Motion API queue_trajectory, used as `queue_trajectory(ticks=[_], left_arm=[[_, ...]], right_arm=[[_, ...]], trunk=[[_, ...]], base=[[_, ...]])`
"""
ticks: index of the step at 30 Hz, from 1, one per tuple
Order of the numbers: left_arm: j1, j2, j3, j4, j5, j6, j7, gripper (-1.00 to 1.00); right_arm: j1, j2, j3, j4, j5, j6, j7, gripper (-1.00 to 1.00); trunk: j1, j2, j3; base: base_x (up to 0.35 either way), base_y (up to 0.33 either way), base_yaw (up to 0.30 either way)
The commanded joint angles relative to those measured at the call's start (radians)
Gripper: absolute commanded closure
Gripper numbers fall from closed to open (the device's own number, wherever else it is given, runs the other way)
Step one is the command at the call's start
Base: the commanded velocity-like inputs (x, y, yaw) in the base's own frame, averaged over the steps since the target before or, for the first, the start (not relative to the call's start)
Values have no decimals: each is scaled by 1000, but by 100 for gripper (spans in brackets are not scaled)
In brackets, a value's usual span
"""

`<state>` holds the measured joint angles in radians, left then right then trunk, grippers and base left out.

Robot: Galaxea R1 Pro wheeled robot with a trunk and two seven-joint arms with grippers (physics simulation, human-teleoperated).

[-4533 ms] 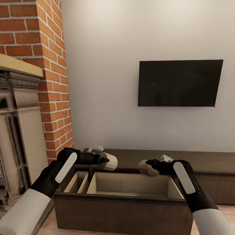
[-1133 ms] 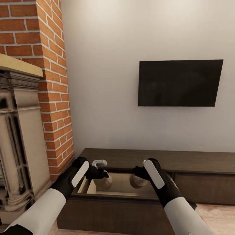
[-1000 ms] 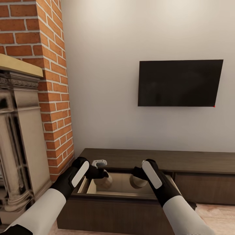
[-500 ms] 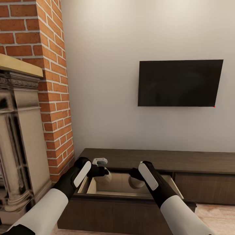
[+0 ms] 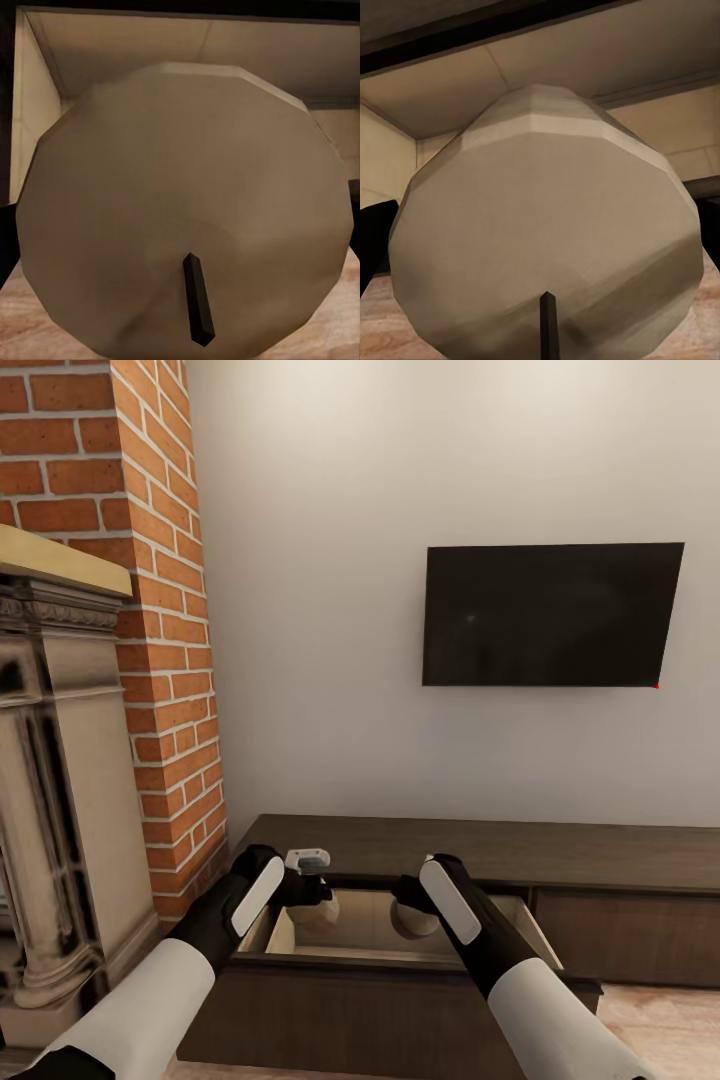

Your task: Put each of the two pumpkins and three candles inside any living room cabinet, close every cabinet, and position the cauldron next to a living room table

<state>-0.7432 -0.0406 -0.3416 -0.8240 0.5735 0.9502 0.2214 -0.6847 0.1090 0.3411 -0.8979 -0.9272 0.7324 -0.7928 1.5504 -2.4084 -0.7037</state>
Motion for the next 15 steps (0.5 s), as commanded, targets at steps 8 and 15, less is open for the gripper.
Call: queue_trajectory(ticks=[8, 15], left_arm=[[-1, -2, -2, 2, 8, 2, 10, 100], [-1, -2, -2, 2, 7, 2, 10, 100]], right_arm=[[-1, 0, 1, -1, -9, 1, -10, 100], [-1, 0, 1, -1, -10, 1, -9, 100]], trunk=[[0, -1, -1], [0, -1, -1]], base=[[98, 0, 0], [102, 0, 0]])
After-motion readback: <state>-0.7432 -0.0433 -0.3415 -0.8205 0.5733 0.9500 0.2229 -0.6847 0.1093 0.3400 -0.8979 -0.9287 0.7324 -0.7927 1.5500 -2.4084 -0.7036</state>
